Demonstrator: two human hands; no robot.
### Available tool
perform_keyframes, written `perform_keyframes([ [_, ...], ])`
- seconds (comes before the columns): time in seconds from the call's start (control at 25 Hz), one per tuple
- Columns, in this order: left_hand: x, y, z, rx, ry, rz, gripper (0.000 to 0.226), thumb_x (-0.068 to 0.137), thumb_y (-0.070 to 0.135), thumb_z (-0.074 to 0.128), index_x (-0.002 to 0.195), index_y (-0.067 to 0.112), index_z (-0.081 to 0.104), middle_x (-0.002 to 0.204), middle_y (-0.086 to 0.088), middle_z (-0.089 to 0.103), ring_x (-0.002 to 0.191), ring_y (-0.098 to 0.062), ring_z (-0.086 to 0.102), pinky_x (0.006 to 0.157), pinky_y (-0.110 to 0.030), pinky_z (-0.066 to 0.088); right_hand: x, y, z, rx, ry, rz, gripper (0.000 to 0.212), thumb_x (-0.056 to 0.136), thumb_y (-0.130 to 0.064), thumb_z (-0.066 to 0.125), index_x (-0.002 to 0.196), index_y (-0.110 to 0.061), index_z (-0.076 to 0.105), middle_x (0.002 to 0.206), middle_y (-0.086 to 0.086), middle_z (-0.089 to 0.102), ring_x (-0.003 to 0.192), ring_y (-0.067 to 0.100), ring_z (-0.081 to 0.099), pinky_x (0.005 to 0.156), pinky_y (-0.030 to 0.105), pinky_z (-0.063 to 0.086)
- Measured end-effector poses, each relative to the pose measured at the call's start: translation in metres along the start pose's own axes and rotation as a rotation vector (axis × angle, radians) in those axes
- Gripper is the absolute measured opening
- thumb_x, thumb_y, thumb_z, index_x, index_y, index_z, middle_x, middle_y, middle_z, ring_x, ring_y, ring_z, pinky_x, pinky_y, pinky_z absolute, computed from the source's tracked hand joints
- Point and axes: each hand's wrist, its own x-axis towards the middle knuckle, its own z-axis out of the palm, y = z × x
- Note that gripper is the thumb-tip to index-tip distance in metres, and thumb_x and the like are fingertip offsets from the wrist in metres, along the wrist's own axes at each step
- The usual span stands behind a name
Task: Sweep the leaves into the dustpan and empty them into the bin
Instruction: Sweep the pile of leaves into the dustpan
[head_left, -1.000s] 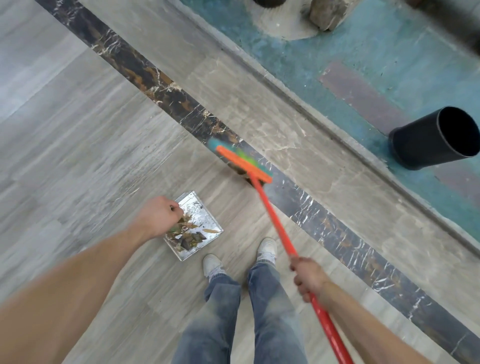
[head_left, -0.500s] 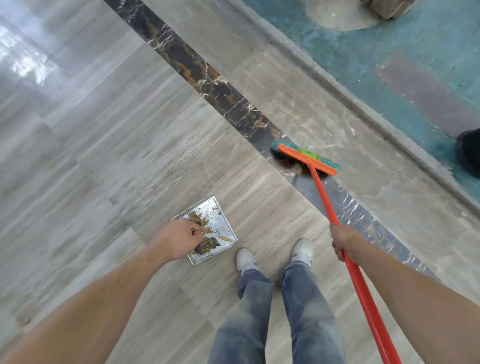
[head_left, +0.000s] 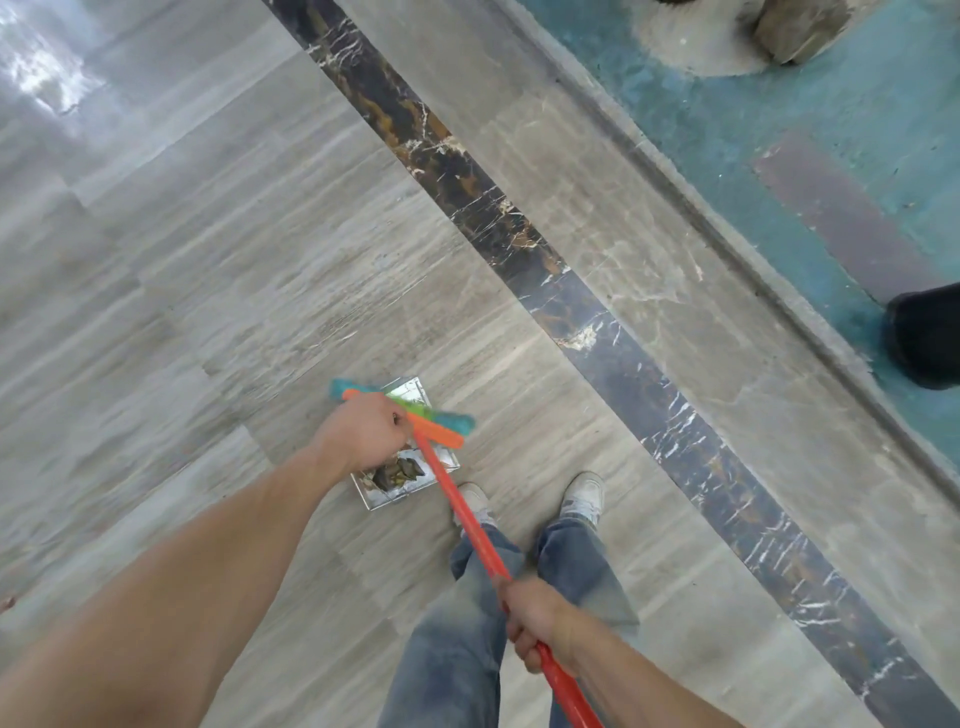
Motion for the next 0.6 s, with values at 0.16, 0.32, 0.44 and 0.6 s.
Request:
perform_keyframes([
  [0.16, -0.024, -0.01, -0.01, -0.002, -0.003, 0.03, 0.035, 0.086, 0.016, 0.047, 0.052, 0.01, 0.043, 0.051, -0.003, 0.045, 0.054, -0.023, 0.044, 0.053, -0.034, 0.036, -0.044, 0.009, -0.025, 0.124, -0.137, 0.023, 0.039, 0.096, -0.052, 0.044, 0.072, -0.021, 0.039, 0.045, -0.007, 0.029, 0.031, 0.005, 0.019, 0.032, 0.012, 0.016],
  [0.32, -0.057, -0.012, -0.019, -0.03, 0.052, -0.002, 0.031, 0.086, 0.014, 0.049, 0.056, 0.014, 0.048, 0.056, -0.004, 0.05, 0.059, -0.025, 0.045, 0.048, -0.028, 0.03, -0.074, 0.018, -0.064, 0.401, -0.182, 0.007, 0.038, 0.096, -0.05, 0.048, 0.073, -0.02, 0.047, 0.048, -0.008, 0.025, 0.03, 0.002, 0.019, 0.028, 0.012, 0.014],
  [0.44, -0.076, -0.005, -0.032, -0.15, 0.123, -0.004, 0.033, 0.084, 0.01, 0.046, 0.053, 0.015, 0.037, 0.052, -0.001, 0.04, 0.053, -0.019, 0.032, 0.05, -0.03, 0.026, -0.096, 0.008, -0.093, 0.586, -0.16, -0.075, 0.033, 0.099, -0.038, 0.046, 0.076, -0.015, 0.049, 0.045, -0.007, 0.027, 0.028, 0.001, 0.021, 0.025, 0.01, 0.018],
  [0.6, -0.09, 0.021, -0.059, -0.253, 0.217, 0.058, 0.034, 0.085, 0.01, 0.045, 0.052, 0.008, 0.04, 0.041, 0.006, 0.039, 0.043, -0.011, 0.032, 0.046, -0.029, 0.03, -0.129, -0.028, -0.124, 0.665, -0.002, -0.238, 0.022, 0.101, -0.018, 0.045, 0.08, -0.014, 0.043, 0.044, -0.005, 0.033, 0.026, 0.003, 0.03, 0.026, 0.01, 0.025],
])
